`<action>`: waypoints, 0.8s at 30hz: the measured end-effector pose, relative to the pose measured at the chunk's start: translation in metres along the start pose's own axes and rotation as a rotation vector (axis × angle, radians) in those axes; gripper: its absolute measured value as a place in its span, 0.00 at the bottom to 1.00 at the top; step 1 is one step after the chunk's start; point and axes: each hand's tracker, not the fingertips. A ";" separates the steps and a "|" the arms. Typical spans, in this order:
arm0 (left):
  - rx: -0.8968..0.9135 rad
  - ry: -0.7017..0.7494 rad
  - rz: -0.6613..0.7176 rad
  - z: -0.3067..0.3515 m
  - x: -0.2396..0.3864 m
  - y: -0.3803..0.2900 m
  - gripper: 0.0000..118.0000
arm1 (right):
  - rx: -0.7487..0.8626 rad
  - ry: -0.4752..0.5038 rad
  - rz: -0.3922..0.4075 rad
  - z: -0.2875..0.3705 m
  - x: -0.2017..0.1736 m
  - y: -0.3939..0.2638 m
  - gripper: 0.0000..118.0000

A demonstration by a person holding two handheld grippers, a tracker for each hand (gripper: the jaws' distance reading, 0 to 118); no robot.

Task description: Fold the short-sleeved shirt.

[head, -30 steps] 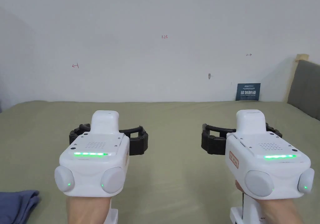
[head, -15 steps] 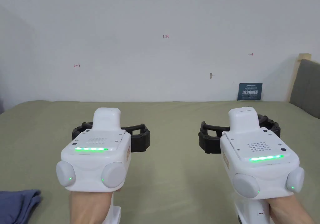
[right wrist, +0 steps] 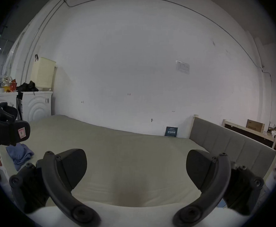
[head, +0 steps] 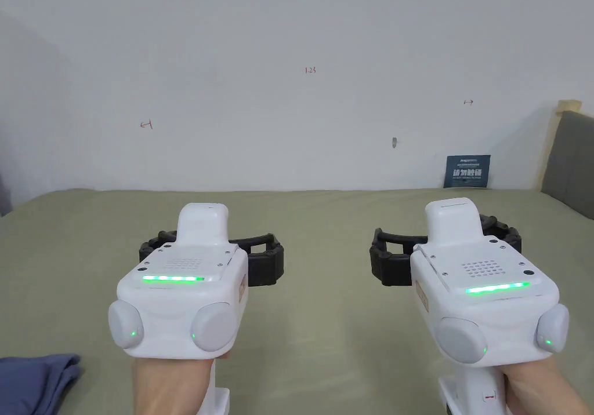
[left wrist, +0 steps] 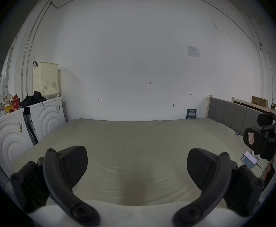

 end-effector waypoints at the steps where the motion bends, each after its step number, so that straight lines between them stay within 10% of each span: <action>1: -0.004 -0.003 0.002 0.000 0.000 0.000 1.00 | -0.004 0.008 -0.009 0.000 0.001 0.000 1.00; 15: -0.016 -0.018 0.010 0.002 0.000 0.003 1.00 | -0.041 0.054 -0.152 0.001 0.010 0.003 1.00; 24: -0.020 -0.020 0.014 0.003 0.000 0.003 1.00 | -0.053 -0.006 -0.098 0.000 0.004 0.001 1.00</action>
